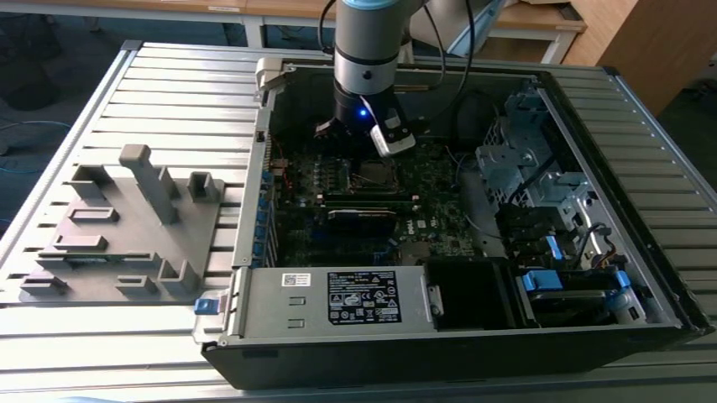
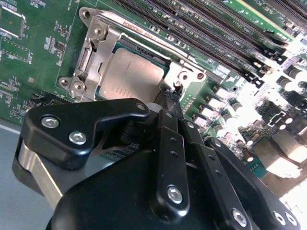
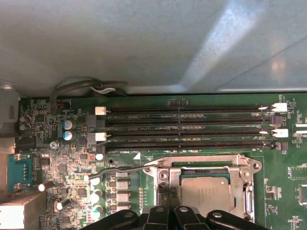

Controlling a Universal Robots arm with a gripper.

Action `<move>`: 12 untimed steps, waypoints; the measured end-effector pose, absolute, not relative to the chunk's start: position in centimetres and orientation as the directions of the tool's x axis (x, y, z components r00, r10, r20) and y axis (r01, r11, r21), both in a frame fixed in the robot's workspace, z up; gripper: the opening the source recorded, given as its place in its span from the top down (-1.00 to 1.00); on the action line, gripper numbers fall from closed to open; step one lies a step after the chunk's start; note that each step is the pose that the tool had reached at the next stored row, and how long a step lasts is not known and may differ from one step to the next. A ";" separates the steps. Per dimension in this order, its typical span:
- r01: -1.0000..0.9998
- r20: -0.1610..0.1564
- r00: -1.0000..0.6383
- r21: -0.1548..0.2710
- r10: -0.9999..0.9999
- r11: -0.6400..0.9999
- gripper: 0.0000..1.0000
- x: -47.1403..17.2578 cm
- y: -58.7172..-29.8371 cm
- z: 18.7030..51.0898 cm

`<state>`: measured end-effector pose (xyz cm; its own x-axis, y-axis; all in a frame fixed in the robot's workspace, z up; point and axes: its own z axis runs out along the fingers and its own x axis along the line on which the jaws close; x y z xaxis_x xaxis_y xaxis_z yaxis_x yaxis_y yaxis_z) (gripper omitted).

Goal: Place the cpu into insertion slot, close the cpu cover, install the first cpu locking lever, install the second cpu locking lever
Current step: 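Close the cpu cover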

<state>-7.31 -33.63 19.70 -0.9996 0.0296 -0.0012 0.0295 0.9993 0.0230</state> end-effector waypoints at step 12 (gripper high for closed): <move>0.029 -0.002 -1.000 0.025 0.030 0.999 0.79 -7.3 -33.6 19.8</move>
